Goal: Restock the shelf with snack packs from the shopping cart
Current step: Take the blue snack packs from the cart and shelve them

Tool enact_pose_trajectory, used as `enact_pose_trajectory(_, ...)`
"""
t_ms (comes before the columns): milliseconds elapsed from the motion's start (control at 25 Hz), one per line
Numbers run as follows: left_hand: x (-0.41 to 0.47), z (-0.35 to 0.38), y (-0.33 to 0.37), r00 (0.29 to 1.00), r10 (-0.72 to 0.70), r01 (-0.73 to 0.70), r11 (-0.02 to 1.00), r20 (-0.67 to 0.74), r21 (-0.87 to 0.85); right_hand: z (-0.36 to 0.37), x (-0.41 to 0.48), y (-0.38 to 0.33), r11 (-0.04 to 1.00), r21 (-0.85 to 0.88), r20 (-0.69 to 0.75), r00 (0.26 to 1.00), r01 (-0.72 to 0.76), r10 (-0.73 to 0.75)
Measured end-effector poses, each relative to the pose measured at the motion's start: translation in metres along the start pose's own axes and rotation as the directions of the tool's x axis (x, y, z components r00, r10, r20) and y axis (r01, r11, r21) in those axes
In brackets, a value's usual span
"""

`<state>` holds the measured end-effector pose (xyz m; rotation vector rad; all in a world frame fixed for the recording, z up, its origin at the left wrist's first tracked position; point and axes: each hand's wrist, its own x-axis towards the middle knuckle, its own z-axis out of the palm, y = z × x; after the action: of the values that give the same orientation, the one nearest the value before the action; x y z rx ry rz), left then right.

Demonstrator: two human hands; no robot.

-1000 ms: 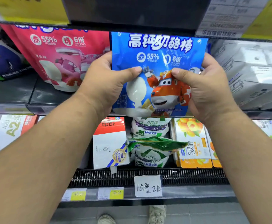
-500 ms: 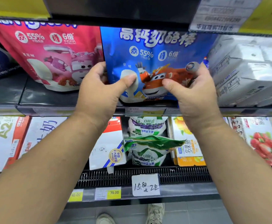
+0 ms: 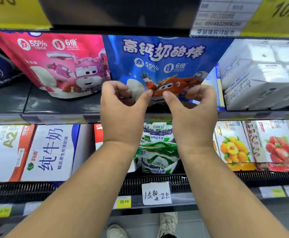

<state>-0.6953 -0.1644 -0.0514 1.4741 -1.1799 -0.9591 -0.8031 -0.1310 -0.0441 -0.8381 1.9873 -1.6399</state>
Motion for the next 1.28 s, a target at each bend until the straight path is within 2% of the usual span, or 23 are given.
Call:
enact_pose_trajectory(120, 0.012, 0.008, 0.001, 1.000, 0.004, -0.004, 1.000, 0.014, 0.025, 0.015, 0.006, 0.002, 0.999, 0.045, 0.047, 0.999, 0.014, -0.016)
enact_pose_trajectory(320, 0.029, 0.024, 0.001, 1.000, -0.006, 0.005, 0.999, 0.015, 0.031, 0.037, 0.025, 0.005, 0.996, 0.084, 0.042, 0.999, 0.007, -0.010)
enact_pose_trajectory(560, 0.051, 0.040, 0.001, 1.000, -0.020, 0.021, 0.998, -0.009, 0.061, 0.049, 0.045, 0.002, 0.998, 0.053, 0.034, 0.999, 0.029, -0.031)
enact_pose_trajectory(880, 0.061, 0.050, 0.016, 0.998, -0.055, 0.059, 0.990, -0.033, 0.132, 0.061, 0.064, 0.004, 1.000, -0.011, 0.035, 0.999, -0.019, 0.020)
enact_pose_trajectory(1040, 0.054, 0.047, 0.013, 0.999, -0.052, 0.053, 0.986, -0.006, 0.158, 0.056, 0.066, 0.003, 0.999, -0.031, 0.086, 0.995, -0.040, 0.042)
enact_pose_trajectory(1280, 0.031, 0.025, 0.024, 0.987, -0.108, 0.087, 0.981, 0.116, 0.172, 0.026, 0.046, -0.011, 0.989, -0.064, 0.207, 0.967, -0.136, 0.146)
